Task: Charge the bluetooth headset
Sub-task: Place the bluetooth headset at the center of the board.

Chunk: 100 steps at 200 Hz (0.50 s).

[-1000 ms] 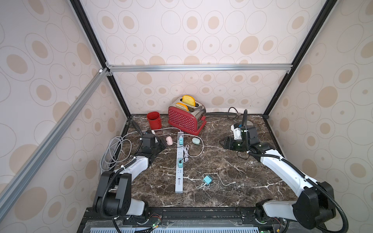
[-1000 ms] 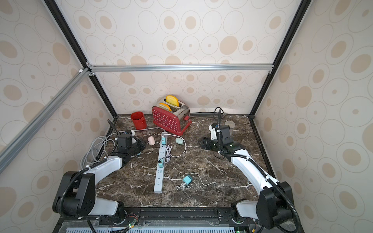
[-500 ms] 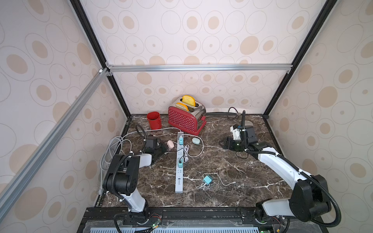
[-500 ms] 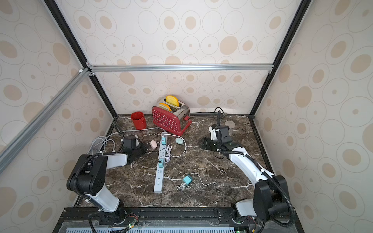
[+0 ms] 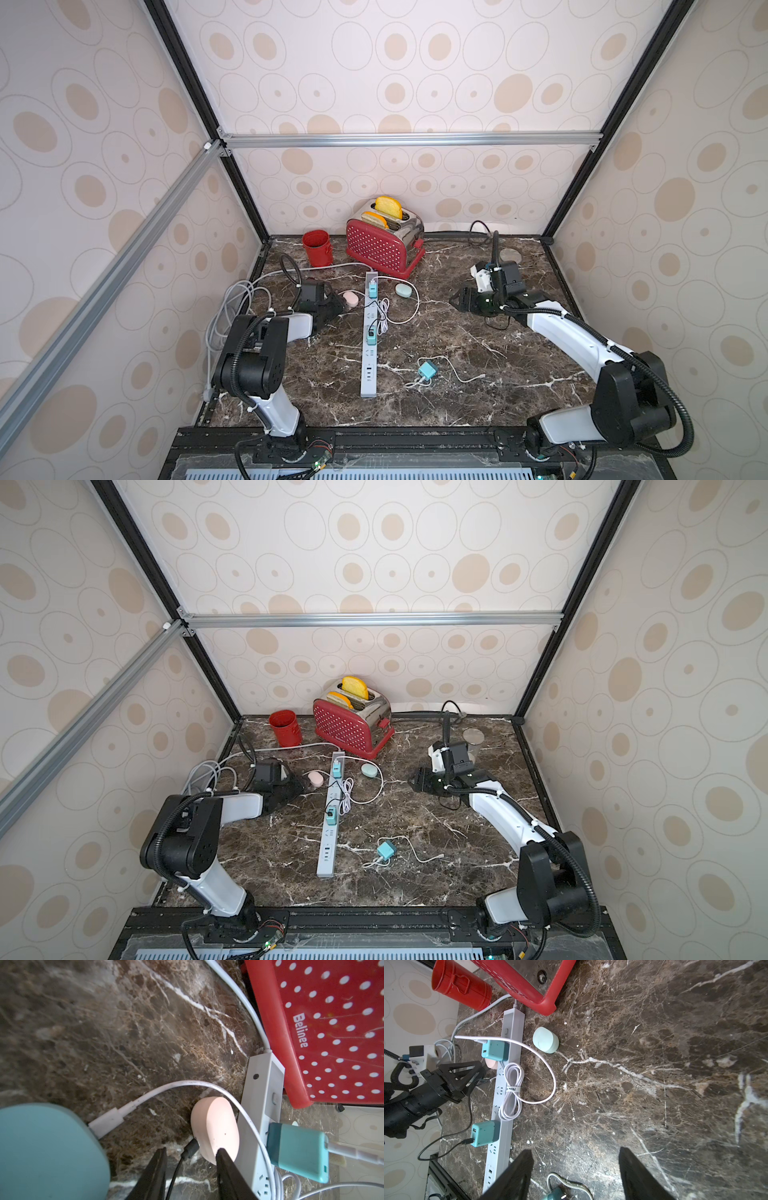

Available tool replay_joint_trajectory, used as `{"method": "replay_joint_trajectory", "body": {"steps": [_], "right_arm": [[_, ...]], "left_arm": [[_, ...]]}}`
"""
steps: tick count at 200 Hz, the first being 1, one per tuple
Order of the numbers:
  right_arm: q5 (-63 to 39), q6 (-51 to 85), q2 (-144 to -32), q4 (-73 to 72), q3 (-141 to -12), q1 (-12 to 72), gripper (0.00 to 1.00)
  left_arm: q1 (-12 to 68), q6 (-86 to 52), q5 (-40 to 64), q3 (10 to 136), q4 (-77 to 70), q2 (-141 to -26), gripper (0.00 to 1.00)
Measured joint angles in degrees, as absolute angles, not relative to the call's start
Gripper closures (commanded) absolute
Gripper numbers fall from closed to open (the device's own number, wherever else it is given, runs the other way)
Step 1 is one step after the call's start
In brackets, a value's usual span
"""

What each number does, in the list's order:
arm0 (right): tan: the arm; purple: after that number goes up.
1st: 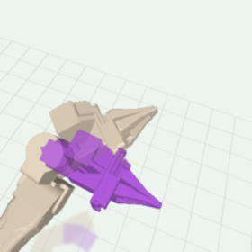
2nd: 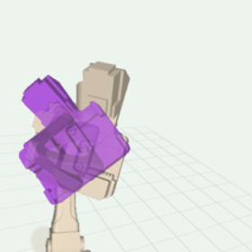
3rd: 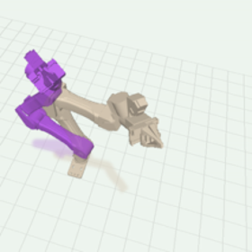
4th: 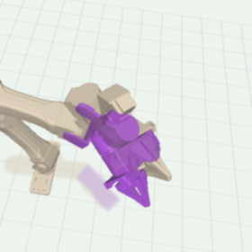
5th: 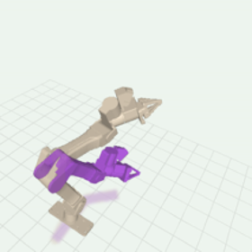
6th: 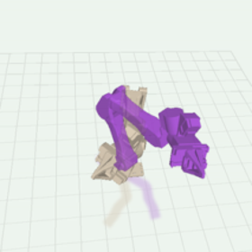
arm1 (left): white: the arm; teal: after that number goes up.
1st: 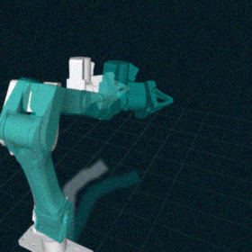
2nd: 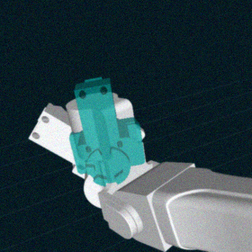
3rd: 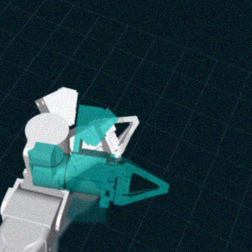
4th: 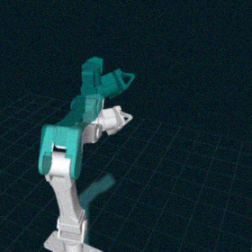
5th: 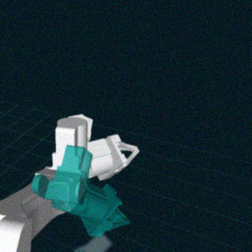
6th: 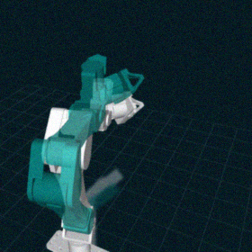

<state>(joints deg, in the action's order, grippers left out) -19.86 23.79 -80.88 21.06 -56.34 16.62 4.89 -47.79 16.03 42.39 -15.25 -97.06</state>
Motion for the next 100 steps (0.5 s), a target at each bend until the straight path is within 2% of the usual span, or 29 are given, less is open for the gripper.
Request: {"method": "replay_joint_trajectory", "body": {"steps": [29,62,100], "right_arm": [[-21.8,20.27,-79.9,24.67,-56.27,16.64,0.37],[-23.53,15.84,-75.29,27.42,-54.0,17.67,0.45],[-20.01,16.21,-72.05,31.83,-50.46,18.31,0.57]], "left_arm": [[4.86,-45.45,14.83,43.2,-10.61,-95.11,0.36],[4.84,-39.72,11.53,45.17,-2.42,-87.7,0.23],[4.99,-32.84,7.14,46.02,4.08,-75.88,0.21]]}}
